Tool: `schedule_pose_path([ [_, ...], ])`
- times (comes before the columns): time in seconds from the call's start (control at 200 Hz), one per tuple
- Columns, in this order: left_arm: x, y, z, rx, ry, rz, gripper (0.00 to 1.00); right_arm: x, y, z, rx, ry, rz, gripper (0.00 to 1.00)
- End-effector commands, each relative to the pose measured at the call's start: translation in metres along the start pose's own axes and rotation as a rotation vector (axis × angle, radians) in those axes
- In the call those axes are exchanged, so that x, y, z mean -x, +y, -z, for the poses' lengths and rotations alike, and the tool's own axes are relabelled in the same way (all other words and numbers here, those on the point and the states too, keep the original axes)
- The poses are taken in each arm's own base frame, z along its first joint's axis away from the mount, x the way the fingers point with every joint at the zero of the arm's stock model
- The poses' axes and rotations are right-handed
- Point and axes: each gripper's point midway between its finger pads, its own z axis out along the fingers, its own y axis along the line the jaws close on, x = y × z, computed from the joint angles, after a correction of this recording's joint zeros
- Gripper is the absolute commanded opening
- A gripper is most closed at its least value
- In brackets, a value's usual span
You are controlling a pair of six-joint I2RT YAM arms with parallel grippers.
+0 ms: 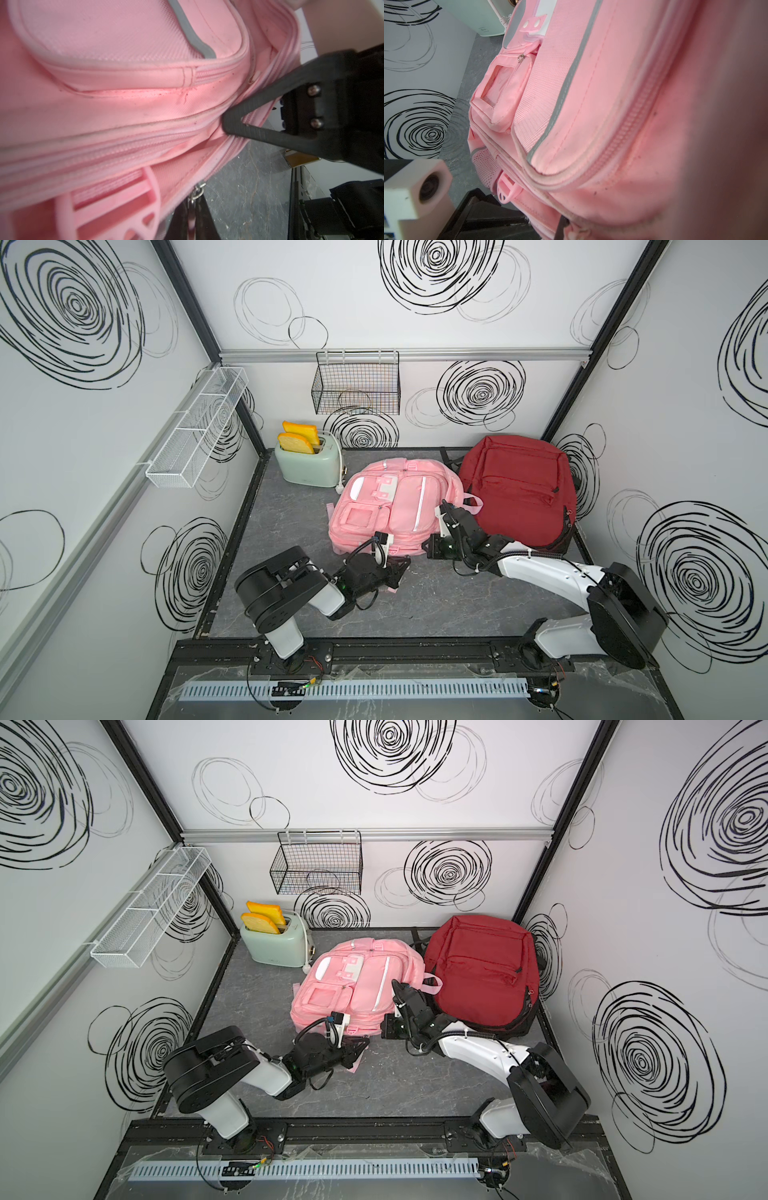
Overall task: Zip up the backpack
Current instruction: Zip the zipper on the backpack.
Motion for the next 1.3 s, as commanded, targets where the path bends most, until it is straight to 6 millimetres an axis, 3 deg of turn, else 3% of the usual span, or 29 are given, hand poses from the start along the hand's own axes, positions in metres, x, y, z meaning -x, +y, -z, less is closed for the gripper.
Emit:
schedule_pose_path([
  [0.0,-0.003,0.019,0.003,0.074,0.002,0.025,0.0,0.031,0.004,0.021,-0.017,-0.11,0.061,0.0],
  [0.635,-0.001,0.029,0.004,0.102,-0.004,0.053,0.0,0.029,-0.003,0.022,-0.032,-0.074,0.111,0.0],
  [1.296,0.003,0.046,0.012,0.116,-0.03,0.123,0.0,0.035,-0.017,0.035,-0.065,-0.088,0.115,0.0],
])
